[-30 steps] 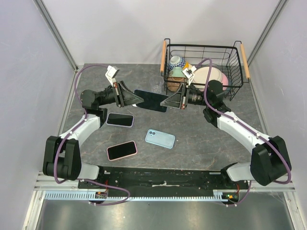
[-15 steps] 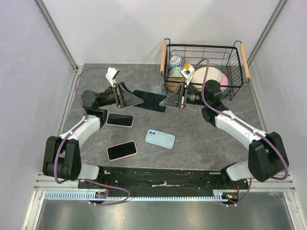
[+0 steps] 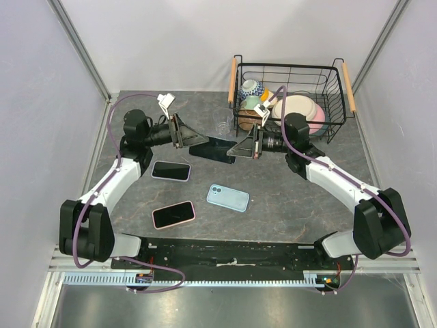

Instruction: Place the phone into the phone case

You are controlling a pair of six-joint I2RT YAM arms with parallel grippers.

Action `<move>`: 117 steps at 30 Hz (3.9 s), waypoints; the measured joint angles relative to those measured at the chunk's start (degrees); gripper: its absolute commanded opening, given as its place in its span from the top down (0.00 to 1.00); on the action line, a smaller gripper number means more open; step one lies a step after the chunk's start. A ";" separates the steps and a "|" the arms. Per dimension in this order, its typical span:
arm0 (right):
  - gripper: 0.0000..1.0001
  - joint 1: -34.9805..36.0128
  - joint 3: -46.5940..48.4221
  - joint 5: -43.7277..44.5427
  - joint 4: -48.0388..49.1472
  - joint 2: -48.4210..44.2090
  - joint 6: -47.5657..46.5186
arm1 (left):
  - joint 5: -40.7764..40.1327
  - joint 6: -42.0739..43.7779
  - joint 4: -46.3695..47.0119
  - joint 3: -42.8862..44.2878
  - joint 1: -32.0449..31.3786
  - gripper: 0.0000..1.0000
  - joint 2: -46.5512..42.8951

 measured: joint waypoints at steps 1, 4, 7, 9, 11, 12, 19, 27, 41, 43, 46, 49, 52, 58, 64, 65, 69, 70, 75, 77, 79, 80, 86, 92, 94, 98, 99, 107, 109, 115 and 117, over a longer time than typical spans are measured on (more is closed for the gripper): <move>1.00 0.15 0.00 -0.04 -1.01 0.00 -0.61 | -0.76 1.70 -2.58 0.81 -0.02 0.31 0.00; 1.00 0.55 0.00 -0.15 -3.74 0.00 -1.97 | -3.91 7.56 -11.45 3.72 -0.02 0.30 -0.02; 1.00 0.66 0.00 -0.44 -5.92 0.15 -2.67 | -7.54 12.87 -19.76 6.78 -0.02 0.30 -0.04; 1.00 0.66 0.00 -0.44 -6.78 0.66 -2.93 | -10.71 16.24 -25.16 8.87 -0.02 0.30 -0.20; 1.00 0.66 0.00 -0.46 -7.74 1.31 -3.26 | -14.16 19.12 -30.08 10.40 -0.02 0.30 -0.55; 1.00 0.66 0.00 -0.44 -8.02 1.64 -3.30 | -16.00 20.35 -32.24 11.04 -0.02 0.30 -0.74; 1.00 0.66 0.00 -0.52 -9.25 2.71 -3.67 | -28.28 26.51 -45.16 13.38 -0.24 0.32 -1.20; 1.00 0.66 -0.22 -0.61 -9.31 4.46 -3.74 | -39.08 31.82 -56.81 17.42 -3.21 0.32 0.76; 1.00 0.66 -6.14 -0.61 -10.88 5.79 -4.81 | -52.33 33.20 -64.96 21.31 -15.10 0.35 11.82; 1.00 0.66 -7.37 -0.52 -11.34 5.79 -5.42 | -52.37 33.20 -65.13 21.86 -16.28 0.36 13.68; 1.00 0.66 -9.38 -0.11 -12.13 5.79 -6.49 | -52.35 33.20 -65.37 22.60 -17.22 0.36 15.89; 1.00 0.63 -10.93 0.44 -13.03 5.79 -6.95 | -52.19 33.20 -65.31 23.17 -17.79 0.36 17.38; 1.00 0.63 -11.43 1.03 -13.68 5.79 -7.15 | -52.04 33.18 -65.31 23.19 -18.03 0.36 17.62; 1.00 0.63 -11.43 2.75 -13.99 5.99 -7.10 | -51.98 33.09 -64.41 23.19 -18.03 0.35 17.59; 1.00 0.28 -11.82 6.60 -15.30 6.67 -6.49 | -52.00 32.72 -63.14 23.19 -18.03 0.35 17.44; 1.00 0.20 -12.13 7.32 -15.21 6.67 -6.21 | -52.00 32.72 -63.06 23.19 -18.03 0.35 17.44; 1.00 -0.17 -14.29 10.14 -15.19 6.67 -4.46 | -51.95 32.68 -63.06 23.17 -18.03 0.35 17.44; 1.00 -0.22 -14.95 10.64 -15.17 6.67 -3.85 | -51.93 32.68 -63.06 23.17 -18.03 0.36 17.44; 1.00 -0.50 -17.79 11.26 -12.44 6.64 0.35 | -51.91 32.65 -62.73 22.80 -18.03 0.36 17.44; 1.00 -0.50 -18.91 11.19 -10.19 6.62 2.51 | -51.91 32.65 -62.40 22.29 -18.03 0.36 17.44; 1.00 -0.50 -20.04 11.04 -8.24 6.62 4.68 | -51.91 32.63 -61.88 21.38 -18.03 0.36 17.44; 1.00 -0.50 -20.41 11.02 -7.63 6.62 5.42 | -51.89 32.63 -61.72 21.03 -18.03 0.36 17.44; 1.00 -0.50 -21.09 11.37 -7.15 5.44 9.55 | -51.91 32.61 -60.57 17.70 -18.03 0.36 17.35; 1.00 -0.46 -20.79 12.44 -10.43 4.39 9.97 | -51.98 32.61 -60.11 14.60 -18.03 0.36 16.55; 1.00 -0.13 -20.76 12.59 -10.49 4.39 10.23 | -52.02 32.61 -60.08 13.73 -18.03 0.36 16.15; 1.00 0.98 -20.63 13.05 -10.47 4.39 10.62 | -52.11 32.59 -59.89 12.28 -18.03 0.36 15.65; 1.00 1.31 -20.59 13.20 -10.45 4.39 10.82 | -52.09 32.57 -59.58 11.91 -18.03 0.36 15.61; 1.00 3.26 -20.48 13.55 -10.27 4.96 11.89 | -51.91 32.26 -57.88 9.44 -18.03 0.36 15.56; 1.00 3.28 -20.50 13.53 -10.23 5.42 11.93 | -51.91 32.26 -57.68 9.27 -18.03 0.36 15.56; 1.00 3.21 -20.63 13.09 -9.51 6.88 11.98 | -51.89 32.24 -57.33 9.27 -18.03 0.36 15.58; 1.00 3.15 -20.63 12.96 -9.16 7.56 11.80 | -51.91 32.22 -56.98 9.16 -18.03 0.36 15.58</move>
